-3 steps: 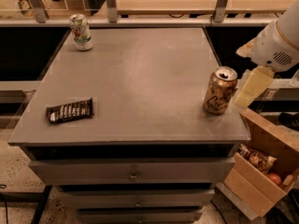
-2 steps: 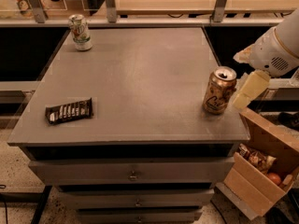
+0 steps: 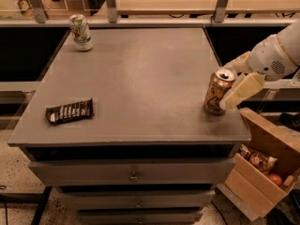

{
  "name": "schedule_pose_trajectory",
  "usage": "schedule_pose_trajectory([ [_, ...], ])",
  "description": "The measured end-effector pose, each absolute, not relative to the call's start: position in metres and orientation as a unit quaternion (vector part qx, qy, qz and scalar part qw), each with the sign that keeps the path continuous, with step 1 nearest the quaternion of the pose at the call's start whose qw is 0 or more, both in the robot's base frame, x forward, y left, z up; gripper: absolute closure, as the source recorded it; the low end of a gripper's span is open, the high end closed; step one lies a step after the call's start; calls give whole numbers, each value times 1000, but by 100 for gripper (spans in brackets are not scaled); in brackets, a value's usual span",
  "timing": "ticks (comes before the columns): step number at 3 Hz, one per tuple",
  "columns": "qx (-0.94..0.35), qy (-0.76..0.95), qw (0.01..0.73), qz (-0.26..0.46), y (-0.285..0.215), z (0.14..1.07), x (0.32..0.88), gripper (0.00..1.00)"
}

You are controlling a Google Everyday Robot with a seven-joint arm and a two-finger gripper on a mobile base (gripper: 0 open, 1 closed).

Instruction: Pick orange can

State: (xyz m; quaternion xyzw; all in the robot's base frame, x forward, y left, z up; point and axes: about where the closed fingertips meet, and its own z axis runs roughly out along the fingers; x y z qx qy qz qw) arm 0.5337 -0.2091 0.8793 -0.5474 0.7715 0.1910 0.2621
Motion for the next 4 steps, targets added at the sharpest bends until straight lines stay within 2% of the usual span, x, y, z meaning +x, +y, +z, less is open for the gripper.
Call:
schedule_pose_trajectory([
  [3, -554, 743, 280, 251, -184, 894, 527, 87],
  [4, -559, 734, 294, 249, -182, 922, 526, 93],
])
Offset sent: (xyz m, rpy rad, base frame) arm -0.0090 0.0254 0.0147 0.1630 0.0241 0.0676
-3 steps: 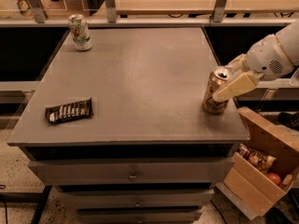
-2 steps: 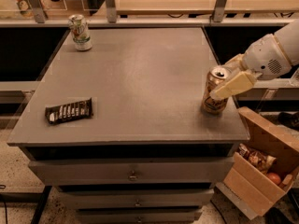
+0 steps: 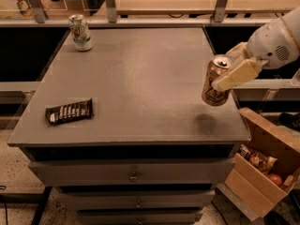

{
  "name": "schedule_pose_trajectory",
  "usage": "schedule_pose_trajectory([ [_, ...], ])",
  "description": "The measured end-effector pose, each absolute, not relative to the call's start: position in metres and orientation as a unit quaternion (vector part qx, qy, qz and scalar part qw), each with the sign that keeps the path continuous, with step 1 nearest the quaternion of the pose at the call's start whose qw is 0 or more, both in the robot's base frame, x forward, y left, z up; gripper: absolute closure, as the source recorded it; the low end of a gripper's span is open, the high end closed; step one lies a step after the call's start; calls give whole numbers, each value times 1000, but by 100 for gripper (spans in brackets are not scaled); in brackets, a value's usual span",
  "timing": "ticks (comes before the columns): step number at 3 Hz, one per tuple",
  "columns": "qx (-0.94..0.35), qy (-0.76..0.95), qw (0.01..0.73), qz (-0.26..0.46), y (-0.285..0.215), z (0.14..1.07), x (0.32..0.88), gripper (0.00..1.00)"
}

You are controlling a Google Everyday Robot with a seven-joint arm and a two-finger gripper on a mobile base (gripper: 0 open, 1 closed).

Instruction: Pick orange can

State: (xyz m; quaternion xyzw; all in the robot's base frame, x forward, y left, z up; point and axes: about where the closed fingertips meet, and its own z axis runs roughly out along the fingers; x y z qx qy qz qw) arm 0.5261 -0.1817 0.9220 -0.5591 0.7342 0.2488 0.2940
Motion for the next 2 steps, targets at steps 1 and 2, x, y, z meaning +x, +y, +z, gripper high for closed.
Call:
schedule_pose_trajectory([
  [1, -574, 719, 313, 234, -175, 960, 528, 100],
  [2, -575, 717, 318, 231, -175, 965, 530, 100],
])
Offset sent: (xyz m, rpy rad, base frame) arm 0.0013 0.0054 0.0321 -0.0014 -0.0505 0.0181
